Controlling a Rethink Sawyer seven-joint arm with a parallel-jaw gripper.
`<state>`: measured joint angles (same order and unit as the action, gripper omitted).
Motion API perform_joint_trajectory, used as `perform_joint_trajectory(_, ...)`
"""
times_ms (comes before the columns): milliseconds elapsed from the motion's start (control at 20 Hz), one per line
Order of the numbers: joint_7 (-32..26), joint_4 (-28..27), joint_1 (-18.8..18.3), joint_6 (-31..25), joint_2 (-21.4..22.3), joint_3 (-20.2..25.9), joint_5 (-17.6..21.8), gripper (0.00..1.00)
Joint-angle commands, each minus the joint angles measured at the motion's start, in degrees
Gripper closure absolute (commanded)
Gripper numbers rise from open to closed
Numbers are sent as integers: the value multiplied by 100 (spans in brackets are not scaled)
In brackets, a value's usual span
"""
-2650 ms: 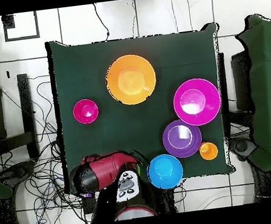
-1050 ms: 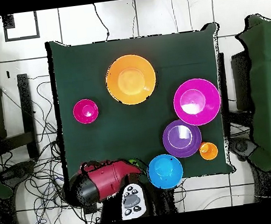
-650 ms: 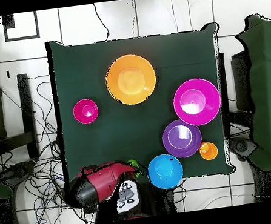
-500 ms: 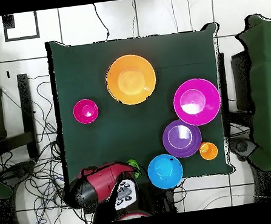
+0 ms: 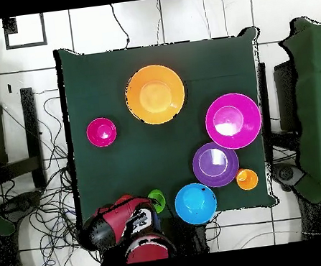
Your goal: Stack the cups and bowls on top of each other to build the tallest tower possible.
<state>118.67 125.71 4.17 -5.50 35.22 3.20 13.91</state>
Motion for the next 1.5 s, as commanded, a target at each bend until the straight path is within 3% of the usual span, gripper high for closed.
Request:
perform_joint_trajectory(50,461,-563,72,313,-427,8,164,0)
perform_joint_trajectory(300,361,-578,18,112,-277,-29,182,0)
perform_joint_trajectory(1000,588,-737,508,167,-266,-394,-51,0)
perform_joint_trajectory(1050,590,-735,520,175,-263,-398,-54,100)
perform_joint_trajectory(1500,586,-740,488,329,-291,-406,-27,100)
